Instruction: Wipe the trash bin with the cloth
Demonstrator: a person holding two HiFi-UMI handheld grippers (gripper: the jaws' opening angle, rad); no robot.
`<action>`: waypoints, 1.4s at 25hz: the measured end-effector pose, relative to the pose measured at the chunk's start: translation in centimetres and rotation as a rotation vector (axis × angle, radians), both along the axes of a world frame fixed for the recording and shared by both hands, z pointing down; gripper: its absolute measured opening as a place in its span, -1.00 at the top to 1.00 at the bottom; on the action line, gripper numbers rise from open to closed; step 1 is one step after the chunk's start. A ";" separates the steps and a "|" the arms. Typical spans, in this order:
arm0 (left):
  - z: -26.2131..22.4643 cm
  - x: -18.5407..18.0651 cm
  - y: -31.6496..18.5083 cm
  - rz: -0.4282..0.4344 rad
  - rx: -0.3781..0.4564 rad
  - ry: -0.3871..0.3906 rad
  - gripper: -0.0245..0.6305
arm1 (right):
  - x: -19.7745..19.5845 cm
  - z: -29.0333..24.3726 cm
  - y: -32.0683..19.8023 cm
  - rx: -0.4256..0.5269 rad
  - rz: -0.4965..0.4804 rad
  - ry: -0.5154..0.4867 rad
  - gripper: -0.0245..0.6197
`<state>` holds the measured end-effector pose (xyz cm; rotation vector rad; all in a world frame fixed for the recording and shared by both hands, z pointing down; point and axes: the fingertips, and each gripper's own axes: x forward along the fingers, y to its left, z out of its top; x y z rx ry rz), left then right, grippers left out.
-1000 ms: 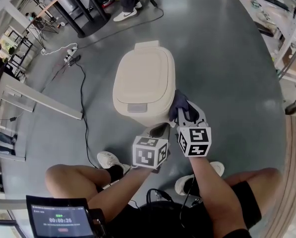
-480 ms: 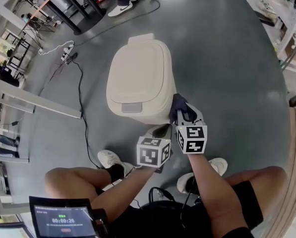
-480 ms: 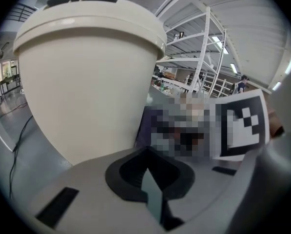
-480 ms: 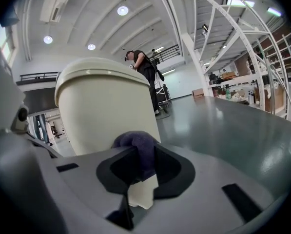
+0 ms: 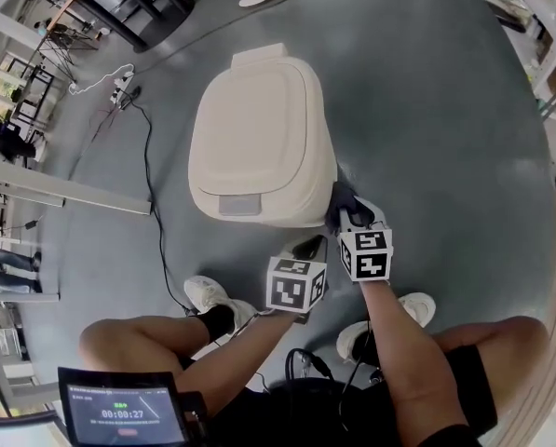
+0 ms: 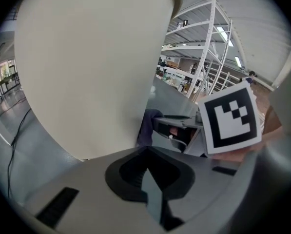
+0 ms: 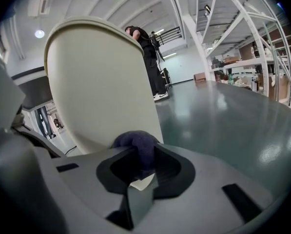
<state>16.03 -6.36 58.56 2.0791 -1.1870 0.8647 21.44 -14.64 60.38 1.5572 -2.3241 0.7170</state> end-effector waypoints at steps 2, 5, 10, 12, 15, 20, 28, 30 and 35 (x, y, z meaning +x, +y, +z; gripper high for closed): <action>0.4 0.3 -0.1 0.013 -0.004 0.017 0.93 | -0.1 1.3 0.1 -0.038 0.002 0.004 0.72; 1.3 0.5 -0.1 0.023 -0.020 0.027 0.93 | -0.3 3.1 0.0 -0.104 0.024 -0.012 0.72; 2.5 0.8 -0.2 0.032 -0.041 0.023 0.93 | -0.1 4.9 -0.6 -0.155 0.037 -0.027 0.72; 2.7 0.9 -0.1 0.037 -0.043 0.024 0.93 | -0.2 5.1 -0.6 -0.158 0.030 -0.035 0.72; 2.8 1.1 -0.4 0.044 -0.042 0.025 0.93 | 0.0 4.9 -0.8 -0.137 0.016 -0.030 0.72; 2.7 1.4 -0.9 0.053 -0.029 0.027 0.93 | 0.7 3.9 -1.3 -0.095 0.024 -0.035 0.72; -0.4 2.8 -2.1 0.089 0.075 0.028 0.93 | 4.2 -5.5 -4.8 0.161 0.143 -0.207 0.72; -1.4 2.9 -2.7 0.104 0.115 0.019 0.93 | 4.2 -8.6 -5.7 0.243 0.141 -0.253 0.72; -4.9 4.4 -3.6 0.113 0.201 0.092 0.93 | 3.0 -15.9 -6.5 0.443 0.048 -0.268 0.72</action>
